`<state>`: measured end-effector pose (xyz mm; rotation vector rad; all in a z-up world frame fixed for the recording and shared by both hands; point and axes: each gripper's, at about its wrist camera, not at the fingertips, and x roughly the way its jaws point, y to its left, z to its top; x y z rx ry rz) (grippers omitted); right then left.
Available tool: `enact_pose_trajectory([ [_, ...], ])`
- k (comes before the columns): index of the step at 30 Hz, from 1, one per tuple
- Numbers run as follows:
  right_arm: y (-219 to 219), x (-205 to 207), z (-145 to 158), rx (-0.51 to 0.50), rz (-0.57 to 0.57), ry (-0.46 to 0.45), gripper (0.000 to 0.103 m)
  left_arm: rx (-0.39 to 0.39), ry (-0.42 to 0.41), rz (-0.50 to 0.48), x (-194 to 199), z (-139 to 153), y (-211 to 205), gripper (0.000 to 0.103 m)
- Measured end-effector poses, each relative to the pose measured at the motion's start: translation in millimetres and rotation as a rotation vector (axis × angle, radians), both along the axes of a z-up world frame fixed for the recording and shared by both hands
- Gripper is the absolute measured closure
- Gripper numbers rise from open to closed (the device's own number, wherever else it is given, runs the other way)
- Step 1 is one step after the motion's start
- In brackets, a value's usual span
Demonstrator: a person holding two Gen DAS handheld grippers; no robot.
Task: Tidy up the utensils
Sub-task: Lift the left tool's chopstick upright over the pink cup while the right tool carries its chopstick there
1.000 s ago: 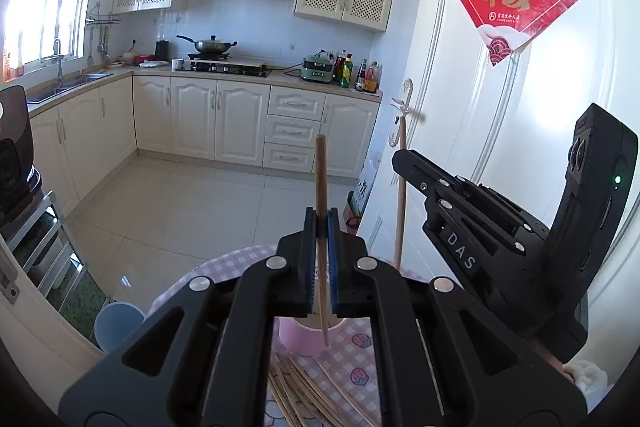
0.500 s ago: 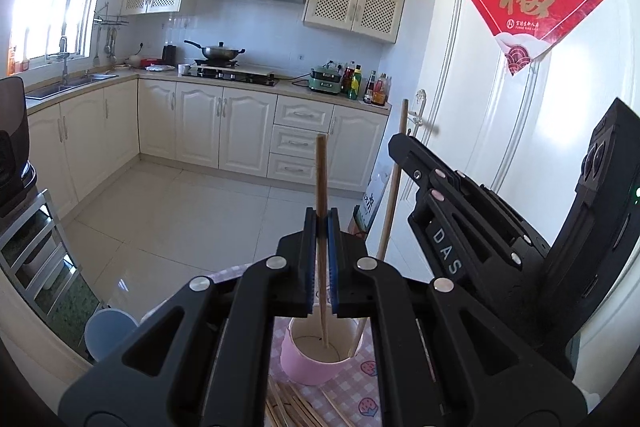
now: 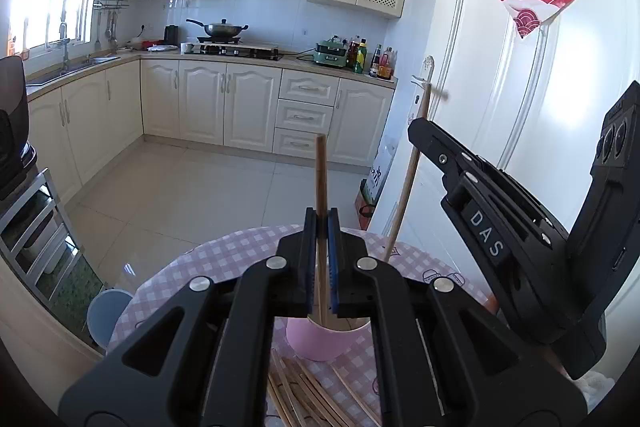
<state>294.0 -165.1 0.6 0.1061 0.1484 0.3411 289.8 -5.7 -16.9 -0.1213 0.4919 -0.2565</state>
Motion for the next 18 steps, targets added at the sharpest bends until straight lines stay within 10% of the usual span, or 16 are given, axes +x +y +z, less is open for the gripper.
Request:
enact_pose_trajectory([
  [18,-5.8,-11.5,-28.9,-0.049,0.006,0.105,0.099,0.049,0.047,-0.006,-6.6,-20.1,-8.3,0.098],
])
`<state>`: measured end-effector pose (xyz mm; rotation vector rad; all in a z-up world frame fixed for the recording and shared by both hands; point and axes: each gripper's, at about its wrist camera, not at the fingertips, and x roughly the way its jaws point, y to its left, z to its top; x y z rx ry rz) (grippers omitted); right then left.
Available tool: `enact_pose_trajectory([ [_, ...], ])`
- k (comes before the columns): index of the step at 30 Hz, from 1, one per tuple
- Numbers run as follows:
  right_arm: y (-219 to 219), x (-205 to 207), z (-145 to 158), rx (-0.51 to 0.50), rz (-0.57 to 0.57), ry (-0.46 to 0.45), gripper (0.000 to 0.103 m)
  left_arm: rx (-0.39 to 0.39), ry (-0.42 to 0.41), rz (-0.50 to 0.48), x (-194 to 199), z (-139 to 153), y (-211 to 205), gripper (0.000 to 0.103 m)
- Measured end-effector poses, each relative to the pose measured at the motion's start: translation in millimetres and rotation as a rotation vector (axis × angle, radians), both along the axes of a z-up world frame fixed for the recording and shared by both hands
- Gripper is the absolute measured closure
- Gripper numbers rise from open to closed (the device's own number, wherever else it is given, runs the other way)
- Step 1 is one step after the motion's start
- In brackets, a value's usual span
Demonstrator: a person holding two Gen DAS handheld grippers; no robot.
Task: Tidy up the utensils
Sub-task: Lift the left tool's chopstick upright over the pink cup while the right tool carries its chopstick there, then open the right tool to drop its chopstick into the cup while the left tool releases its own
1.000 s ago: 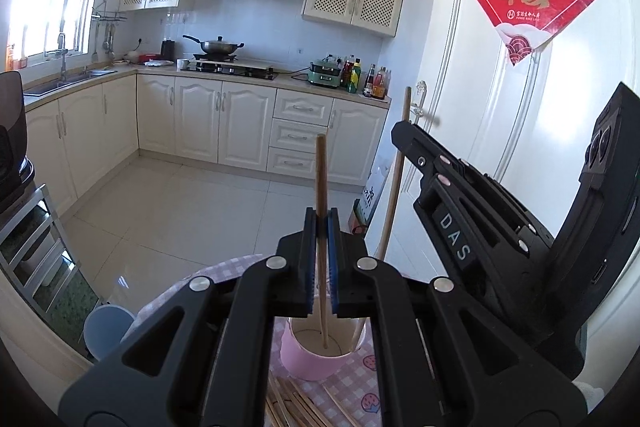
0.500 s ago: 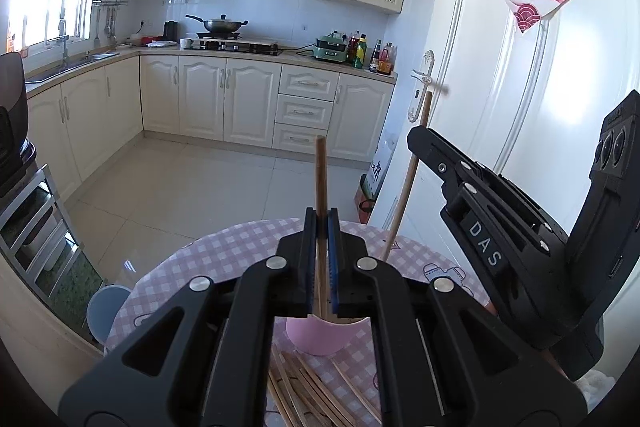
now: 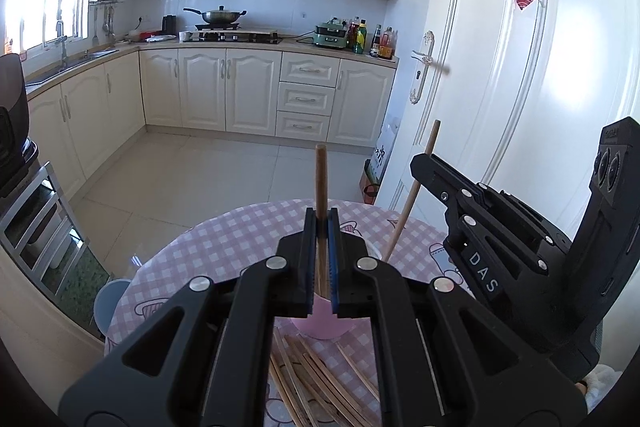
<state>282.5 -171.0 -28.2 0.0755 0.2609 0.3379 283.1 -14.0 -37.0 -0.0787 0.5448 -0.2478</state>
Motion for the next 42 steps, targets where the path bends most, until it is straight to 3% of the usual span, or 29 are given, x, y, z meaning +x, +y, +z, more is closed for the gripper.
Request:
enact_pose_trajectory([
  [14,1.3,-10.5,4.9,0.002,0.004,0.015,0.098,-0.013,0.023,-0.021,-9.8,0.7,3.2,0.097],
  [17,-3.0,-11.3,8.2,0.010,0.002,0.018,0.090,-0.013,0.028,-0.014,-11.9,1.1,5.3,0.097],
  [20,-5.2,-17.3,10.9,0.018,-0.006,0.010,0.069,-0.021,0.035,-0.002,-14.7,2.6,7.5,0.097],
  [24,-5.5,-25.3,14.6,0.021,0.004,0.006,0.058,-0.019,0.037,0.013,-21.5,4.6,9.9,0.096],
  [26,-6.8,-30.5,16.1,0.024,0.001,0.000,0.054,-0.011,0.029,0.020,-27.1,6.7,10.2,0.090],
  [27,-7.5,-33.1,16.2,0.028,0.003,-0.001,0.053,-0.006,0.021,0.025,-30.8,8.2,10.3,0.075],
  [28,-8.1,-35.2,16.8,0.031,0.003,0.000,0.052,-0.003,0.010,0.032,-33.9,9.6,10.5,0.051],
  [29,-10.1,-37.2,17.7,0.035,-0.005,-0.001,0.051,0.006,-0.011,0.054,-38.5,11.8,10.9,0.046],
  [42,-24.7,-70.8,24.1,0.060,-0.016,0.004,0.042,0.026,-0.062,0.100,-87.1,18.1,24.9,0.032],
])
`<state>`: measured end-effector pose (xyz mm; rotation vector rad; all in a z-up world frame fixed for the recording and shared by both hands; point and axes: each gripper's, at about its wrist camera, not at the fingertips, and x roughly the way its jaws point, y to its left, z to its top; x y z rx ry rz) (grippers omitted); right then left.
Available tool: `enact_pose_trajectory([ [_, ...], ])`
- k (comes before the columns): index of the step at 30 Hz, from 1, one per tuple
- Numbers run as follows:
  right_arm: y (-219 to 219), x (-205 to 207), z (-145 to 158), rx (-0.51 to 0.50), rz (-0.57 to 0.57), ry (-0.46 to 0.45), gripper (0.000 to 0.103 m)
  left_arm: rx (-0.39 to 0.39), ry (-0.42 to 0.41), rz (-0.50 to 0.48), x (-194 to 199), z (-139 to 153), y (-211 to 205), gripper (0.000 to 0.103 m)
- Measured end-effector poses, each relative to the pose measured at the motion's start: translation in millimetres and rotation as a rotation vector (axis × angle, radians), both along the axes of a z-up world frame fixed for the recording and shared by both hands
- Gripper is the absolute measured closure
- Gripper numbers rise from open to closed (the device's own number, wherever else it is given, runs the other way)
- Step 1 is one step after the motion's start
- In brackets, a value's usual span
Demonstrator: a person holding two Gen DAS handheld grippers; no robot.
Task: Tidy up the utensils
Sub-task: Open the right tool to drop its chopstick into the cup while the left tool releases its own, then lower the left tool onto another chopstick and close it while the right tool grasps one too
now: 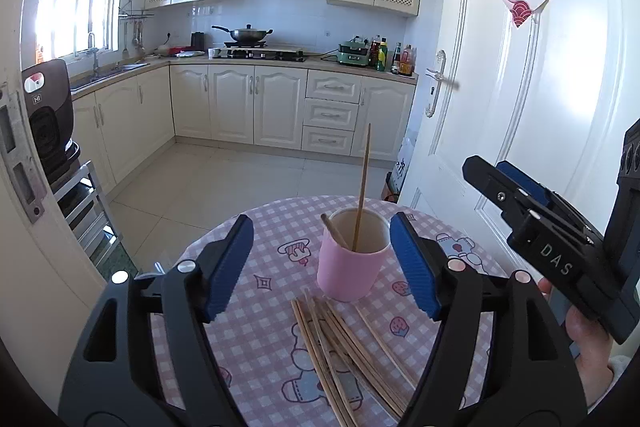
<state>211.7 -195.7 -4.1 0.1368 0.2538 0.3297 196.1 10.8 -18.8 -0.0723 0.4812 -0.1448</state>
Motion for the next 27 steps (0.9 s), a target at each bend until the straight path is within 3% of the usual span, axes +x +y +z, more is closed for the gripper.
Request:
enact_pose_trajectory([
  [7,2.2,-15.9,-14.3,-0.016,0.028,0.070,0.039,0.006,0.062,0.009,-21.6,-21.1,16.0,0.030],
  [15,13.4,-23.4,-54.0,-0.074,0.064,0.205,0.038,-0.046,0.240,-0.001,-25.5,-69.6,33.8,0.030],
  [21,24.1,-11.3,-89.8,-0.129,0.095,0.372,0.038,-0.090,0.384,-0.003,-14.3,-110.9,40.1,0.030],
  [27,25.7,3.8,-122.1,-0.176,0.120,0.520,0.038,-0.099,0.477,-0.022,5.6,-137.0,28.7,0.031],
])
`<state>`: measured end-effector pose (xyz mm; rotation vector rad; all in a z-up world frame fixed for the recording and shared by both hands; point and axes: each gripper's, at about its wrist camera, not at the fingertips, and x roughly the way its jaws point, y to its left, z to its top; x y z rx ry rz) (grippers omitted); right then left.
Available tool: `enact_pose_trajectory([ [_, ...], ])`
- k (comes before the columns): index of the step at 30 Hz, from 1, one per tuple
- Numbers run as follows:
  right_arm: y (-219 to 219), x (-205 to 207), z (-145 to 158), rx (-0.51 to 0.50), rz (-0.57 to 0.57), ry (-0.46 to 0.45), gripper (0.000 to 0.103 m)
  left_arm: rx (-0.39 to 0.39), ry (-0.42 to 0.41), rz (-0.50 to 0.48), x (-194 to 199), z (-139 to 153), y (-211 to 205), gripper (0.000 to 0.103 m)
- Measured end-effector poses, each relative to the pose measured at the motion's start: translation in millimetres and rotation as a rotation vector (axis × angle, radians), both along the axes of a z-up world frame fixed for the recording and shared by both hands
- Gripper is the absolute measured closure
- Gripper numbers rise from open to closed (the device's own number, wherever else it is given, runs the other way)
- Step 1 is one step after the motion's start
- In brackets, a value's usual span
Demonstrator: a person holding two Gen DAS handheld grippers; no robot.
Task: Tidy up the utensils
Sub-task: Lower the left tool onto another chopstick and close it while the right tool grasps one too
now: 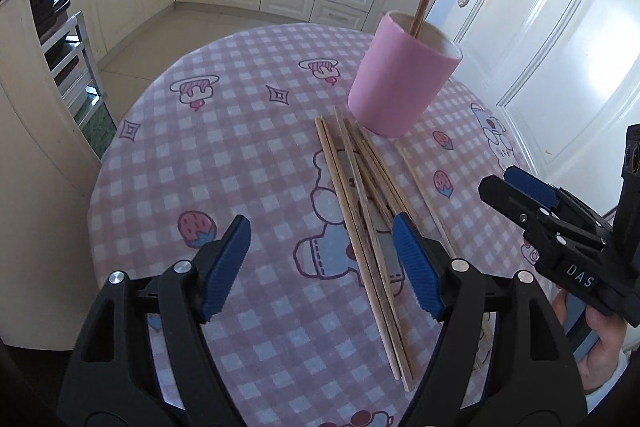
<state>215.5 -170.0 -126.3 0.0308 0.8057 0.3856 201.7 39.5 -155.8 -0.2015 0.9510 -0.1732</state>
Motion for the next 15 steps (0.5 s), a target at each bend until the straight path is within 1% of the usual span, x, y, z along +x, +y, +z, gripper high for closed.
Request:
enact_pose_trajectory([
  [1,-0.7,2.2,-3.6,-0.004,0.005,0.019,0.038,0.007,0.013,-0.007,2.8,-3.5,-3.0,0.035],
  [3,-0.3,4.3,-9.1,-0.011,0.011,0.042,0.038,0.019,0.050,-0.021,9.6,-12.3,-8.0,0.050],
  [4,0.0,5.5,-10.6,-0.018,0.012,0.048,0.038,0.021,0.065,-0.022,12.7,-16.7,-9.4,0.052],
  [7,1.0,7.6,-13.7,-0.024,0.022,0.063,0.038,0.022,0.090,-0.017,18.1,-27.4,-11.4,0.052],
  [10,3.5,13.4,-16.0,-0.036,0.030,0.074,0.038,0.012,0.103,-0.023,22.8,-31.4,-13.0,0.052],
  [15,3.2,16.5,-17.4,-0.033,0.029,0.078,0.038,0.043,0.125,-0.017,30.9,-39.2,-17.0,0.052],
])
